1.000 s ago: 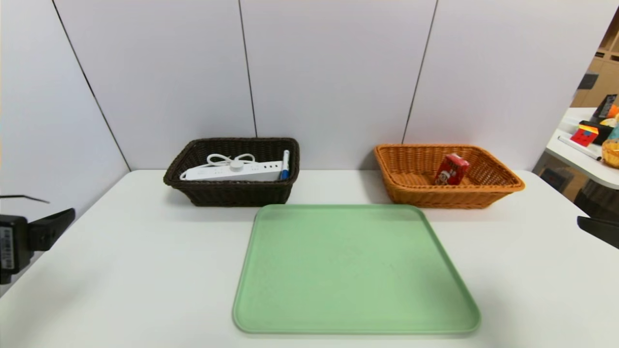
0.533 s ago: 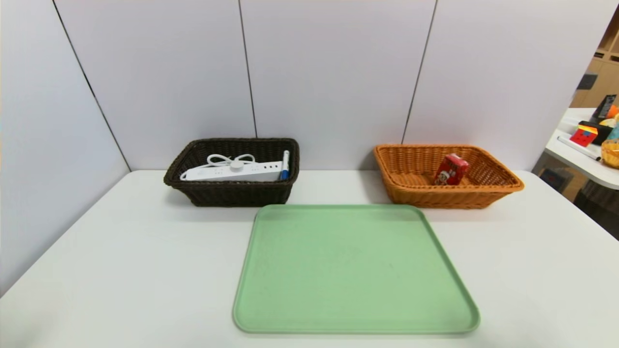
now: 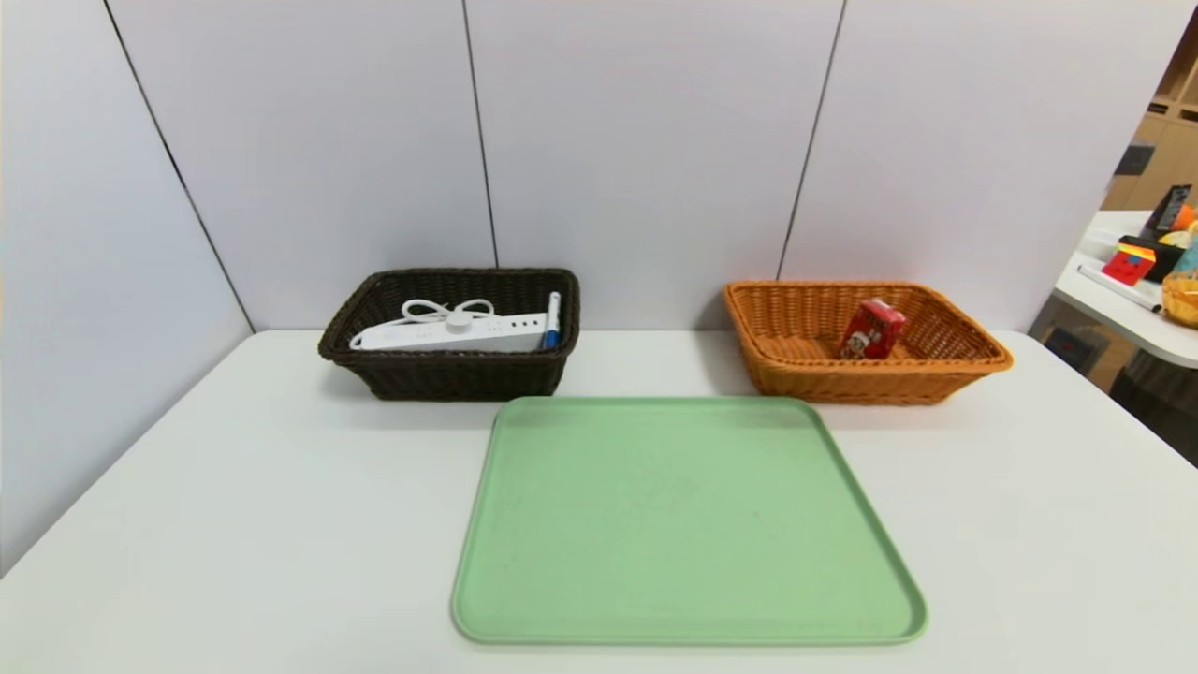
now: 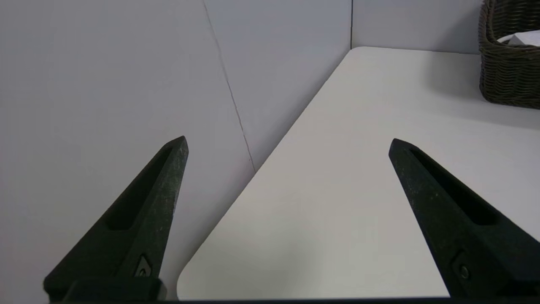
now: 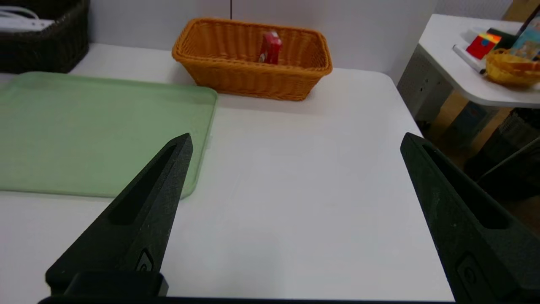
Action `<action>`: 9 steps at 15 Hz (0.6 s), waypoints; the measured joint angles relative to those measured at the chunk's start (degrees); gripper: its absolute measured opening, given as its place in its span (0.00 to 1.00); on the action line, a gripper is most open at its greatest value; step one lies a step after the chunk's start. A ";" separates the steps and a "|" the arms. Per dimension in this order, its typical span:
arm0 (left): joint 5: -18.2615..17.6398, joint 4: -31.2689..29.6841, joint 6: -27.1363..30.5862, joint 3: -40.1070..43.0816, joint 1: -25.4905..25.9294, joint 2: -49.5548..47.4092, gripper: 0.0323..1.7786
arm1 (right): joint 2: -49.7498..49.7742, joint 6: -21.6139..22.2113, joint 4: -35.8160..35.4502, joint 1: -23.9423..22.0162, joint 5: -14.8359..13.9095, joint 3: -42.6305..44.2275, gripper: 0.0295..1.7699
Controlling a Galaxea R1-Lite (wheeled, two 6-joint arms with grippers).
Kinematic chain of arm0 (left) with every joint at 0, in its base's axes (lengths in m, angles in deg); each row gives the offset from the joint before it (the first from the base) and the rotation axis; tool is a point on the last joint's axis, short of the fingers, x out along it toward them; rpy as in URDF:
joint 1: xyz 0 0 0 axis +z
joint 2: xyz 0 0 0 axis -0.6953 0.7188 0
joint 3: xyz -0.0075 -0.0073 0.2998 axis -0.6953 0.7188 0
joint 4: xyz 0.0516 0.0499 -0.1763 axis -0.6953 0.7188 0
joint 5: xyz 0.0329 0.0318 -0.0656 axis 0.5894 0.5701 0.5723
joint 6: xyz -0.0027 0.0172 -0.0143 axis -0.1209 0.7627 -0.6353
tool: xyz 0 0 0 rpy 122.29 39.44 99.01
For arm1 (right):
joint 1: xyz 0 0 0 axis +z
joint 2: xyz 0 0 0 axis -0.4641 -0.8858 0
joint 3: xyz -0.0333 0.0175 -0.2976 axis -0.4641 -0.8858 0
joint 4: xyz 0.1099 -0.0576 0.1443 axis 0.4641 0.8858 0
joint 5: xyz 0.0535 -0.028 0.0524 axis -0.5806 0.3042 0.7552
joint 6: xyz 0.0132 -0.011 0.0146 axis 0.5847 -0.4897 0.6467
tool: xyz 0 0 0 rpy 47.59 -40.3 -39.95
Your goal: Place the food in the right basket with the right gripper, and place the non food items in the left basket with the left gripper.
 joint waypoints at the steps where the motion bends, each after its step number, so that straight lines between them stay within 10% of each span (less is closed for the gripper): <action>1: -0.13 -0.07 0.00 0.80 0.91 -1.79 0.95 | 0.49 0.09 -1.33 -0.02 -0.07 0.35 0.96; 9: -5.78 2.95 3.08 7.78 3.41 -16.35 0.95 | 1.49 0.06 -1.88 2.18 4.47 -0.94 0.96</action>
